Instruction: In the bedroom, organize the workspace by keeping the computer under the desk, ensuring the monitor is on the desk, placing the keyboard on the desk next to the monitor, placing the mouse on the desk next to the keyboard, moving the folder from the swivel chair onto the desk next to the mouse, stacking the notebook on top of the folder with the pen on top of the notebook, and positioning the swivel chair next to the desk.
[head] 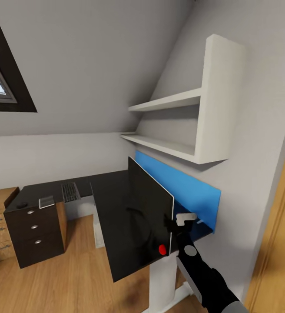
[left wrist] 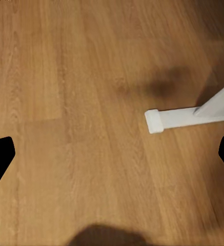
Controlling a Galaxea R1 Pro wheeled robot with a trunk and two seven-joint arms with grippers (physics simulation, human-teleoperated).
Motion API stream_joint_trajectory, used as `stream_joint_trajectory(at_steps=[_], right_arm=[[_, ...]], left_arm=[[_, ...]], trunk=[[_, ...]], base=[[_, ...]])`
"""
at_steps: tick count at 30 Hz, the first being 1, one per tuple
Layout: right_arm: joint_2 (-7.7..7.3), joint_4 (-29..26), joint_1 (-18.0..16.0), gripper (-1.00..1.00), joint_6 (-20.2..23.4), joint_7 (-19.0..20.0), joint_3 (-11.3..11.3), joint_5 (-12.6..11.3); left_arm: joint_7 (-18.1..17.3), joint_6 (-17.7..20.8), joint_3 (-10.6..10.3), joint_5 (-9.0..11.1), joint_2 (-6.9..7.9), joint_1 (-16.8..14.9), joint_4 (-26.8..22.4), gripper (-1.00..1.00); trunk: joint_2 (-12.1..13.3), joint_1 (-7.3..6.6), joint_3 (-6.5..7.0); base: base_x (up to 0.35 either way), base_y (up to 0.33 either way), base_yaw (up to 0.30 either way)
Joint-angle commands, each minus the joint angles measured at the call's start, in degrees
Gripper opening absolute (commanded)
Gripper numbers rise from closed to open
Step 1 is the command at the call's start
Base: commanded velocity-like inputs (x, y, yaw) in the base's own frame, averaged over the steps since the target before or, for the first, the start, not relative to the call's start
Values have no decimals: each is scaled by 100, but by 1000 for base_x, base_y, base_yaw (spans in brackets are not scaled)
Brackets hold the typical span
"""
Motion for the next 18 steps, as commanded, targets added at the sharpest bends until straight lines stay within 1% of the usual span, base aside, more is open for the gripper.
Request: stream_joint_trajectory(at_steps=[1,18], right_arm=[[-2,-2,-4,100,-4,-39,20,-59],[-2,40,-4,100,-4,-38,20,-58]], left_arm=[[13,-22,-48,50,5,-1,0,100],[13,-23,-48,50,5,-1,0,100]], trunk=[[-2,2,4],[-2,2,86]], base=[[0,0,-130],[0,0,-127]])
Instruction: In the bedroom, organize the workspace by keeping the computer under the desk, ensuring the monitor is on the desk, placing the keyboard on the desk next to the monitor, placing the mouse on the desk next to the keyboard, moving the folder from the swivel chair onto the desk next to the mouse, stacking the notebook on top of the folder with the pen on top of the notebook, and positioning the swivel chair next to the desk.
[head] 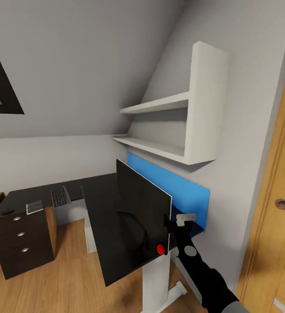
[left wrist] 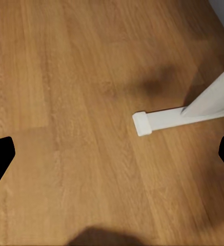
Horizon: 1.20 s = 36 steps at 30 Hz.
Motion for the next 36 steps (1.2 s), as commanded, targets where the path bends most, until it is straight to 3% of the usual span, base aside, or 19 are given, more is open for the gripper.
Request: stream_joint_trajectory(at_steps=[1,25,36], right_arm=[[-1,11,-4,100,-4,-36,20,-60],[4,74,-4,100,-7,-38,20,-61],[8,89,-4,100,-12,-27,23,-65]], left_arm=[[13,-23,-48,50,5,-1,0,100],[13,-21,-48,59,5,-1,0,100],[13,-21,-48,59,5,-1,0,100]], trunk=[[-2,1,4],[-2,1,119],[-2,1,131]], base=[[0,0,-124],[0,0,-122],[-3,-3,-29]])
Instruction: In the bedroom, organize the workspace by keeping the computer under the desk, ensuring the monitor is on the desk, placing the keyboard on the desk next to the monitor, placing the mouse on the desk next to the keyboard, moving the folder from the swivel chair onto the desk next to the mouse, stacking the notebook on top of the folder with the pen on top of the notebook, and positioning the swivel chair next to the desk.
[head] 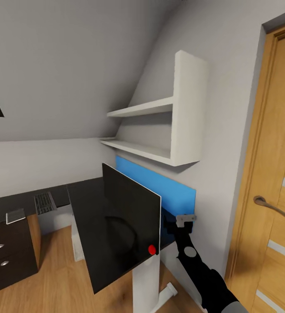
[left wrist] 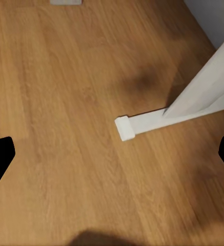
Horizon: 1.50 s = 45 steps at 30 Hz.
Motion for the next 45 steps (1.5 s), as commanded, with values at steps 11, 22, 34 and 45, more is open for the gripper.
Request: stream_joint_trajectory(at_steps=[11,22,34,45], right_arm=[[23,88,-3,100,-6,-38,40,-64],[27,110,-3,100,-6,-47,36,-64],[31,147,-3,100,-6,-50,33,-67],[31,184,-3,100,-6,-50,33,-73]], left_arm=[[13,-23,-50,50,5,-2,1,100],[13,-23,-48,54,2,-2,1,100],[13,-23,-48,51,4,-2,1,100],[13,-23,-48,50,5,-2,1,100]], trunk=[[-2,1,-1],[-2,1,-1],[-2,1,-1],[-2,1,-1]], base=[[-124,-106,-1],[-13,-11,0],[0,0,0],[0,0,0]])
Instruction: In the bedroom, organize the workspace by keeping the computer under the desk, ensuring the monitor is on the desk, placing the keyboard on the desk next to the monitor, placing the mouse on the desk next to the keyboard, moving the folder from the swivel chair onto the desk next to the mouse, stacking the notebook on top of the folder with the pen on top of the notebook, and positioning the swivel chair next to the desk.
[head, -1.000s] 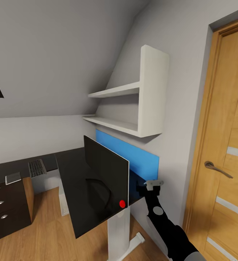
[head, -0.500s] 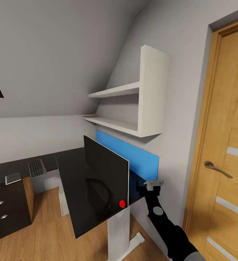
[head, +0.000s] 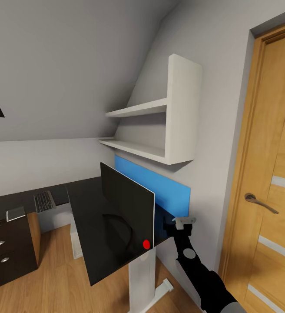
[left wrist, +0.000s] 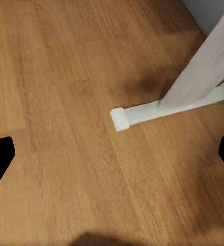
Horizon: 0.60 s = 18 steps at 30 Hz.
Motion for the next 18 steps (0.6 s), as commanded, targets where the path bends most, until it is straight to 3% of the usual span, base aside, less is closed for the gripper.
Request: stream_joint_trajectory(at_steps=[1,9,18], right_arm=[[-5,-1,-3,100,-7,-37,21,-60],[18,-2,-3,100,-66,-34,30,-68],[89,3,-3,100,-129,-50,28,-69]], left_arm=[[13,-22,-48,51,5,-2,1,100],[13,-22,-48,49,5,-2,1,100],[13,-22,-48,49,5,-2,1,100]], trunk=[[-2,2,-1],[-2,2,-8],[-2,2,-53]], base=[[0,0,0],[0,0,29],[0,0,180]])
